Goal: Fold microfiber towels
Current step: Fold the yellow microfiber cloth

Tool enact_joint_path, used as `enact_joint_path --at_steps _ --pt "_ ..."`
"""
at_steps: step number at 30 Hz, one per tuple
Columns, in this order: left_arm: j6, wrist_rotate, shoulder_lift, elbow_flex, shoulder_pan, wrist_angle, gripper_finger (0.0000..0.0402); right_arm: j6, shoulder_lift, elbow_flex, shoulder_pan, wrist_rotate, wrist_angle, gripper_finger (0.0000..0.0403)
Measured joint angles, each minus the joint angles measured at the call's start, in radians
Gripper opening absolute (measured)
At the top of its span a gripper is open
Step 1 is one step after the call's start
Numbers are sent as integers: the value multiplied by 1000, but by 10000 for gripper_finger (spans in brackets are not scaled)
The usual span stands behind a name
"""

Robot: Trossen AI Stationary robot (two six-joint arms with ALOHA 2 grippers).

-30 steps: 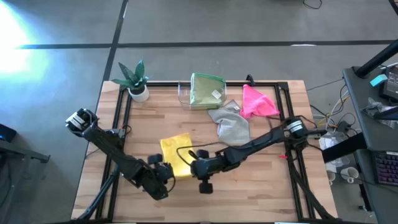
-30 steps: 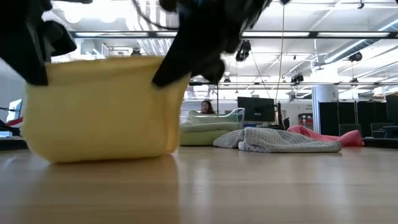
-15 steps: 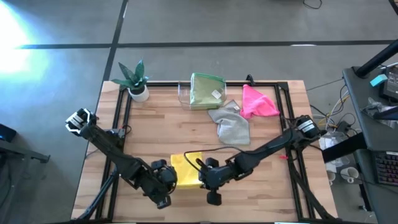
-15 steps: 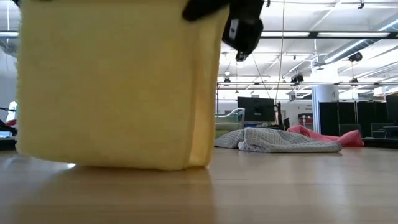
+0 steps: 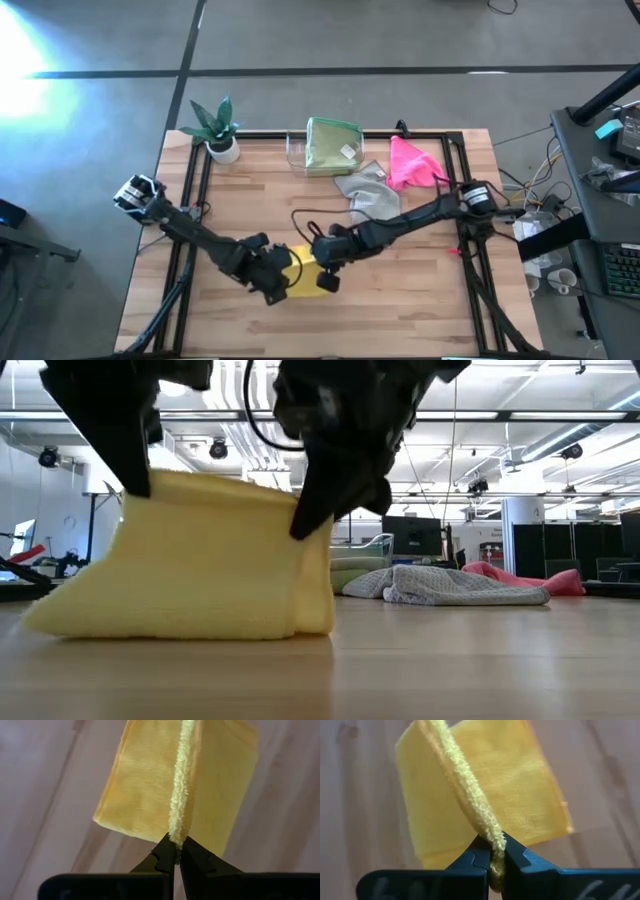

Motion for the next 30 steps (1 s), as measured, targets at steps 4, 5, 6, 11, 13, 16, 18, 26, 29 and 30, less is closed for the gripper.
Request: enact_joint_path --at_steps 4,5,6,11,13,16,18,26,29,30 --pt "0 2 2 -33 40 -3 1 0 28 0 -27 0 6 9" --pt "-1 1 2 -42 49 -4 1 0 37 0 -29 0 7 9" --pt "-1 1 2 -48 57 -6 1 0 46 0 -31 0 12 9" --pt "55 -1 2 -60 81 -8 5 1 65 0 -35 4 16 9" --pt "86 -3 2 -59 87 -6 9 8 70 0 -37 5 14 9" --pt "104 -10 2 -61 97 -26 18 7 71 -2 -40 5 -7 9" --pt "110 -12 2 -62 102 -23 26 2 71 -3 -42 28 1 9" --pt "156 -17 2 -62 115 -15 75 -15 71 -2 -46 54 12 58" --pt "164 -17 2 -62 117 -14 94 -16 71 -2 -51 80 20 85" --pt "165 -17 2 -62 117 -14 99 -24 71 -2 -52 97 21 92"
